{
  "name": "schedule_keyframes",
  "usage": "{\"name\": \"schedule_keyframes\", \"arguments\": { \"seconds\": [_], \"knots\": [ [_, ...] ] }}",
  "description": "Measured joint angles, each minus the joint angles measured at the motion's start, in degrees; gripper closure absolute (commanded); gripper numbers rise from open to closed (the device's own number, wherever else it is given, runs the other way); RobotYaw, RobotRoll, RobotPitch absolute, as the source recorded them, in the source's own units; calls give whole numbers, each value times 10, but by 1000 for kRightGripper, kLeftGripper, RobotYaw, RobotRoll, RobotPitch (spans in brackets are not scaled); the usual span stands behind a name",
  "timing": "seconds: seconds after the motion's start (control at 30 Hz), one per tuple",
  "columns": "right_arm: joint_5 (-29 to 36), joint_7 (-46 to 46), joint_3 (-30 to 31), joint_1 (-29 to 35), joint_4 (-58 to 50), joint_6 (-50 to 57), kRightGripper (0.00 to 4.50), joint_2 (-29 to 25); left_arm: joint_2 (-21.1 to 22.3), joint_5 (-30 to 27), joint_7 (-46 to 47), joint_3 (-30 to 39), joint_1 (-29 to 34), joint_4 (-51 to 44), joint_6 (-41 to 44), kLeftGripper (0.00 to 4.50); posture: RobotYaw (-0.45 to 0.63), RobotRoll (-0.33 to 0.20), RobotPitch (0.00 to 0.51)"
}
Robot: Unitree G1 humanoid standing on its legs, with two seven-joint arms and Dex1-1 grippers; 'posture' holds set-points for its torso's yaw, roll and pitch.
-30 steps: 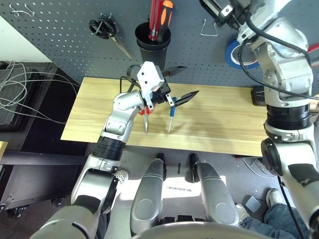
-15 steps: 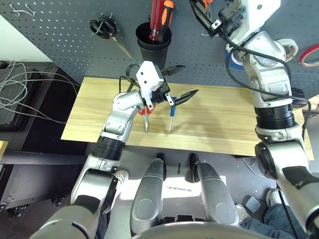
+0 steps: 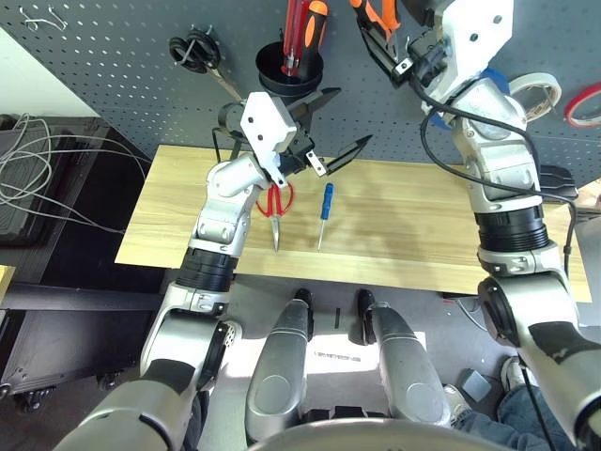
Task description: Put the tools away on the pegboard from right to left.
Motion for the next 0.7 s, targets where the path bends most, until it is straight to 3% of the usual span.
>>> {"name": "schedule_keyframes", "arguments": {
  "seconds": [0.17, 0.2, 0.23, 0.37, 0.53, 0.7],
  "knots": [
    [0, -7, -2, 27, -8, 16, 1979, -6, 1, 0, -3, -4, 1, 2, 0, 0, 103, 0, 330],
    [0, -10, -5, 33, -10, 22, 1629, -7, 3, 0, -6, -7, 1, 3, 1, 0, 103, 0, 330],
    [0, -11, -8, 39, -15, 27, 1629, -10, 3, 1, -9, -12, 3, 4, 2, 0, 103, 0, 330],
    [3, -15, -20, 79, -85, 58, 1629, -25, 8, 11, -26, -31, 20, 4, 10, 0, 101, 0, 332],
    [23, 16, -37, 169, -211, 81, 21, -73, 21, 13, -42, -38, 28, 4, 24, 0, 89, 0, 336],
    [54, 64, -40, 279, -289, 130, 21, -122, 33, 23, -64, -54, 45, 6, 41, 0, 79, 0, 333]
  ]
}}
